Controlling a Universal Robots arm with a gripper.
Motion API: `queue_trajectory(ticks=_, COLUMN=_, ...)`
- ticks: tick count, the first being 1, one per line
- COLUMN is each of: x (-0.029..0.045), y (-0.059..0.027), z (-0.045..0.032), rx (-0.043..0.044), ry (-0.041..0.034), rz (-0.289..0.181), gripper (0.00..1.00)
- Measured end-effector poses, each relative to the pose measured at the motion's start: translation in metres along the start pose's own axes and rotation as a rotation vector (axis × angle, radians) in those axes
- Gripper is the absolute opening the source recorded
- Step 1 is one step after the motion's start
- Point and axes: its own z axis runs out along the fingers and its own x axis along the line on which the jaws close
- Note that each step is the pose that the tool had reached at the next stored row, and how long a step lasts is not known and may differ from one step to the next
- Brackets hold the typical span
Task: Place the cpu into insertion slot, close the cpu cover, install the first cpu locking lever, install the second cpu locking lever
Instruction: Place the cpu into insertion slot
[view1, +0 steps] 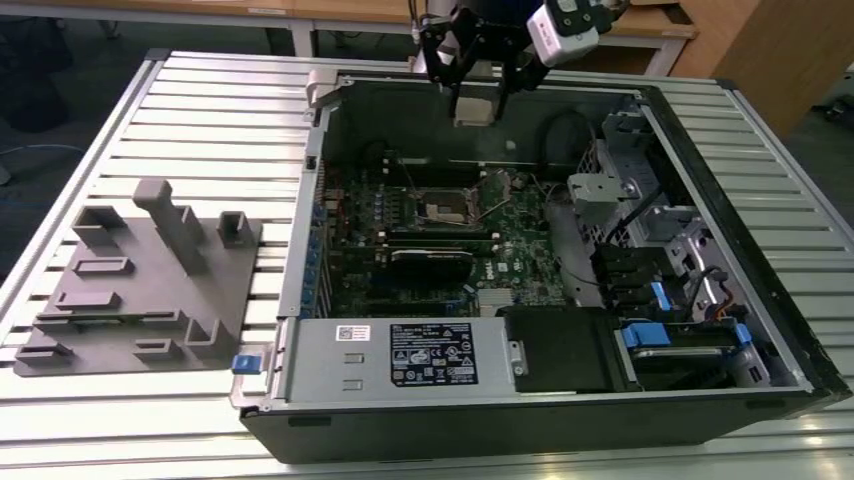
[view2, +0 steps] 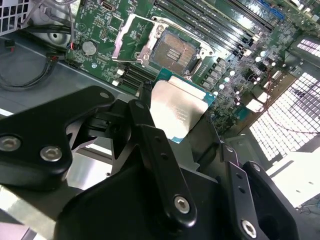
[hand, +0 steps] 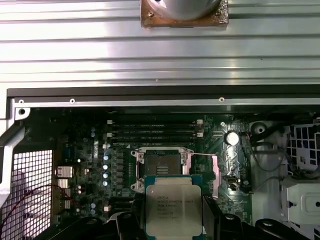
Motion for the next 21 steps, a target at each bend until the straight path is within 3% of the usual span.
queue_trajectory(ticks=21, x=-0.0003, y=-0.0015, z=0.0169, rx=0.0, ry=0.0, rz=0.0, gripper=0.54)
